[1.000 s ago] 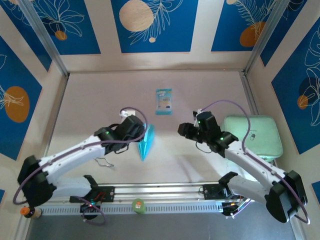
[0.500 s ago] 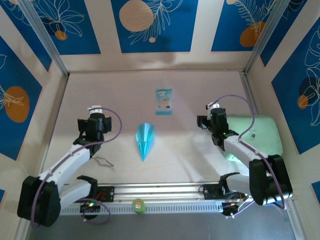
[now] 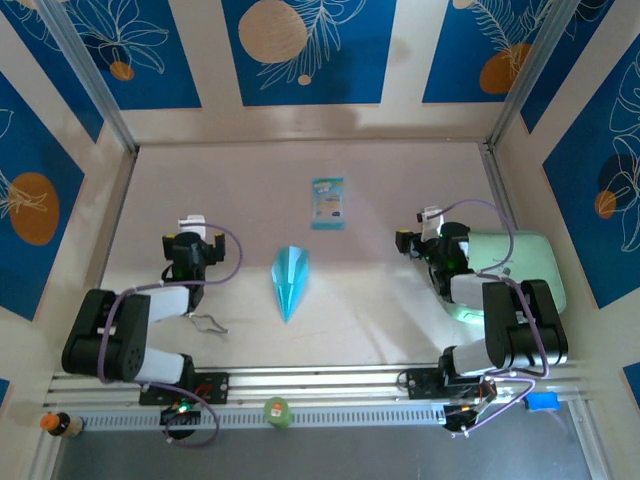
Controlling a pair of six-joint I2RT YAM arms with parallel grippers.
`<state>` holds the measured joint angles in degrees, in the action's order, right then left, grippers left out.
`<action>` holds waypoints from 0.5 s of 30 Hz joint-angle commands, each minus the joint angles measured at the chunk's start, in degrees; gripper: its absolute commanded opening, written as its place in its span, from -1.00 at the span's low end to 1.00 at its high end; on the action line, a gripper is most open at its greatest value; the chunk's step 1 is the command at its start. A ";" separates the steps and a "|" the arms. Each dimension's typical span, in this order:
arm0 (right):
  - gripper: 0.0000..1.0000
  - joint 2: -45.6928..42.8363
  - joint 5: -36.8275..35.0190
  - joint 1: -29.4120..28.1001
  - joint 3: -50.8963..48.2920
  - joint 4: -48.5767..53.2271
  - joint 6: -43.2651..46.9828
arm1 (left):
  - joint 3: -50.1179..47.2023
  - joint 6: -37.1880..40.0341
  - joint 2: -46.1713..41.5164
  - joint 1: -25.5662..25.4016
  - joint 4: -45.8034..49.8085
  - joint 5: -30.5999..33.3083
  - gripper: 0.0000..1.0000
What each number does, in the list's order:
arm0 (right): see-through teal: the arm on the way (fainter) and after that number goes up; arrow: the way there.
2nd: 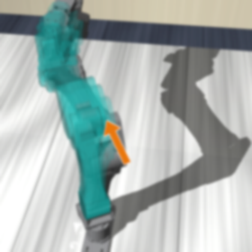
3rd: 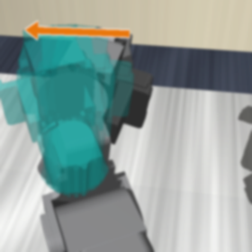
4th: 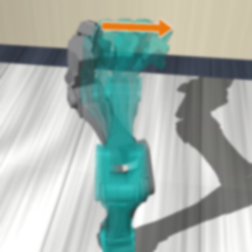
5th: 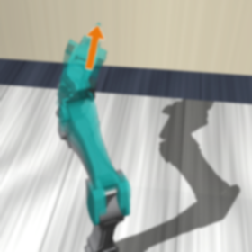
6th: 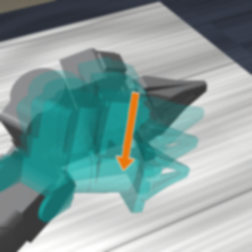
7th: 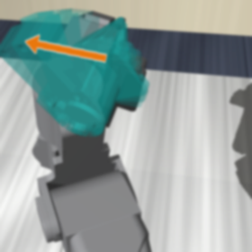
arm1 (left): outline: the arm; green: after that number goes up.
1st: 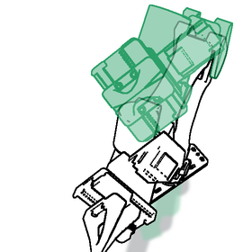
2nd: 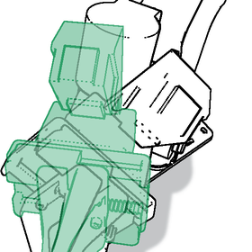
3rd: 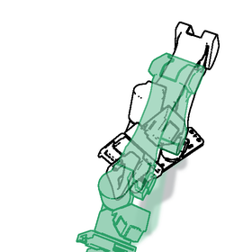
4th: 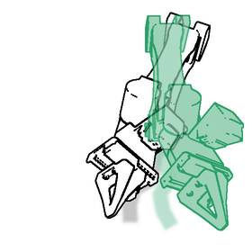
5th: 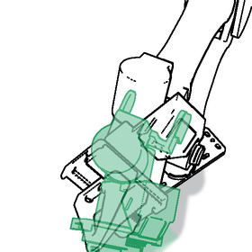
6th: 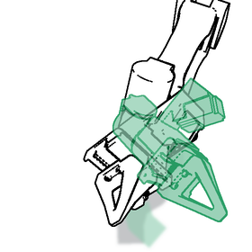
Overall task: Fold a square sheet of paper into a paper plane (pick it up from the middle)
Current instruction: Reset both arms
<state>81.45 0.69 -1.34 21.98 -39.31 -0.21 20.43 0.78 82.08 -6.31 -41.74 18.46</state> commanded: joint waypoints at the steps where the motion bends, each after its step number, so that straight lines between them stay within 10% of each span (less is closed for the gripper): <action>1: 0.29 2.12 7.31 1.70 -0.80 -8.51 -0.79 | -1.11 0.51 6.15 1.72 -14.51 -10.21 1.00; 5: 0.34 5.34 7.24 2.78 -0.61 -11.31 -2.25 | 0.23 0.48 7.50 1.98 -13.50 -9.78 1.00; 10: 1.00 6.17 -5.60 1.27 1.93 -7.44 -5.55 | 0.51 0.41 7.60 1.85 -12.89 -8.62 1.00; 15: 0.99 5.99 -6.43 1.10 1.81 -7.38 -5.50 | 0.33 0.63 7.65 1.56 -13.58 -8.00 1.00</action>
<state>87.29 -2.72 0.01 23.07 -45.87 -4.99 20.18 1.04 89.56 -4.95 -52.99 10.92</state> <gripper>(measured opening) 0.992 0.999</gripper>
